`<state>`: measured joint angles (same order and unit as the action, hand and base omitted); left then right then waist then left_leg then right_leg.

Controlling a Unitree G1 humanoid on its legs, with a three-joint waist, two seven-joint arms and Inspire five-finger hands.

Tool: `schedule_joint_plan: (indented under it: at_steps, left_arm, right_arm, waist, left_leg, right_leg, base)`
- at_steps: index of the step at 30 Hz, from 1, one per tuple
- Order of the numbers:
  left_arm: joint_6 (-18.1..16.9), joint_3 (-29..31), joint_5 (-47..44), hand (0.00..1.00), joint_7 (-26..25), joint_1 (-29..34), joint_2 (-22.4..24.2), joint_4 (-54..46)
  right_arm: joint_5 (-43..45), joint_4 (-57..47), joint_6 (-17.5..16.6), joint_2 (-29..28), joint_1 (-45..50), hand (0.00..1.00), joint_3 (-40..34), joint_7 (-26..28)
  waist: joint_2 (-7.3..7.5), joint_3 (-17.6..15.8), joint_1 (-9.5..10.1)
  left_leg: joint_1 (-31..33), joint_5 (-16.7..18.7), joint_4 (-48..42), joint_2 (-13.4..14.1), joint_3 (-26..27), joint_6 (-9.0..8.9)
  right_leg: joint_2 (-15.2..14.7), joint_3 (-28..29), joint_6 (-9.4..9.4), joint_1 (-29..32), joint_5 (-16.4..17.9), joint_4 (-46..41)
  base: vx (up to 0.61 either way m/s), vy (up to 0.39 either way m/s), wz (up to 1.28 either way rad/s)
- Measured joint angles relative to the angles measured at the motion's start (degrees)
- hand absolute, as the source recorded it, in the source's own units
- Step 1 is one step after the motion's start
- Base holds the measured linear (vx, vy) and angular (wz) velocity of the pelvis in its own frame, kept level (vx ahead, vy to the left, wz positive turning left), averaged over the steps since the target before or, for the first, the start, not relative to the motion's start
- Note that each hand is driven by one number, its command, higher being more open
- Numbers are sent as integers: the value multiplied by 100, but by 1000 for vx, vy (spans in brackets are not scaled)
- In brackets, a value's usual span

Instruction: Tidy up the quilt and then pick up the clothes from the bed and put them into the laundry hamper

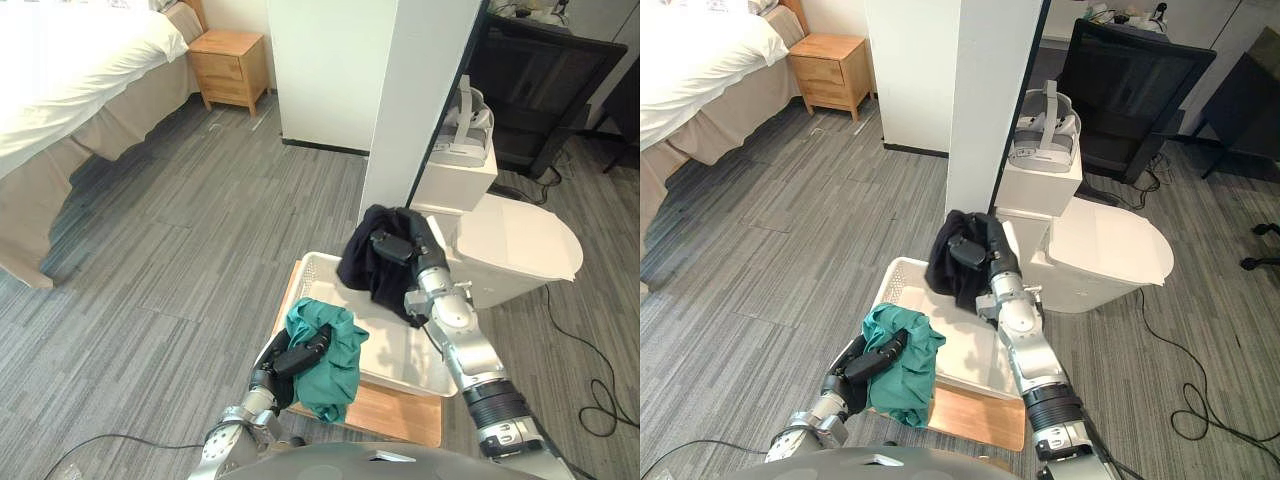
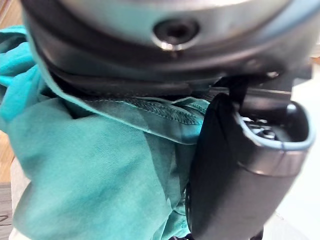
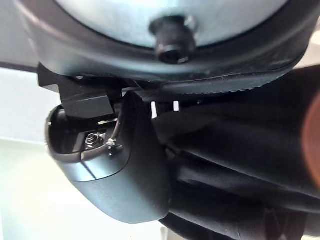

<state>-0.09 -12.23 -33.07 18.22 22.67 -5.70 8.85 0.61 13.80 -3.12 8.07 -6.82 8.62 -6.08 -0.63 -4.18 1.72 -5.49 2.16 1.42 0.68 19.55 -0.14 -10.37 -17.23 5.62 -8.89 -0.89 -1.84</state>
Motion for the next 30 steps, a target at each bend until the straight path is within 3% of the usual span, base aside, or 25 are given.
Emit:
schedule_joint_plan:
  at_steps: [6,9,13,15,17,23,28,30]
  left_arm:
    - [-251,10,2,0,89,-187,0,-148]
    - [-389,14,-10,0,119,-228,-2,-709]
    - [-792,-18,-31,0,72,-559,16,-1483]
    - [-1009,-13,126,0,-141,-786,11,-1620]
    - [-1367,83,922,0,-778,-1163,-2,-1625]
    - [-1611,484,2066,0,-1943,-1640,-178,-1609]
    - [-1642,794,2694,0,-2347,-2033,-452,-1359]
    - [-1638,1034,2681,0,-2240,-2043,-545,-1372]
  right_arm:
    - [-983,561,-65,-270,758,100,444,-303]
    - [-1125,563,-67,-335,1078,100,619,-335]
    - [-1384,563,-151,-314,1341,100,943,-337]
    - [-1405,563,-187,-309,1342,100,1048,-333]
    - [-1603,557,-360,-301,1329,100,1204,-352]
    - [-1596,84,-422,-145,1221,100,1355,-432]
    - [-1490,-688,-421,-62,1201,100,887,-397]
    - [-1344,-1095,-421,-46,1223,100,614,-375]
  waist:
    - [-4,-21,-52]
    - [81,-76,-90]
    - [37,-73,-224]
    - [40,-62,-237]
    - [46,-16,-251]
    - [62,49,-343]
    - [56,66,-366]
    - [51,70,-412]
  left_leg:
    - [-1,-342,352,42,73,-68]
    - [-6,-377,373,-35,216,-62]
    - [-20,-477,375,86,292,-126]
    - [0,-509,375,120,313,-134]
    - [9,-567,375,154,350,-104]
    - [18,-611,373,191,445,-118]
    - [-11,-624,373,191,560,-102]
    - [-14,-628,373,190,594,-96]
  right_leg:
    - [63,78,-89,174,136,-3]
    - [6,211,-24,203,480,4]
    - [91,332,-68,314,477,-19]
    - [134,360,-95,347,442,-12]
    - [163,377,-102,360,373,23]
    - [253,500,-62,372,195,113]
    - [260,639,-52,375,110,122]
    - [258,659,-56,374,68,156]
  base:
    - [-119,-53,-9]
    - [-153,-30,-20]
    - [-125,10,-14]
    - [-60,0,-10]
    - [-23,2,-9]
    - [16,-5,-9]
    - [21,23,-12]
    - [3,32,-11]
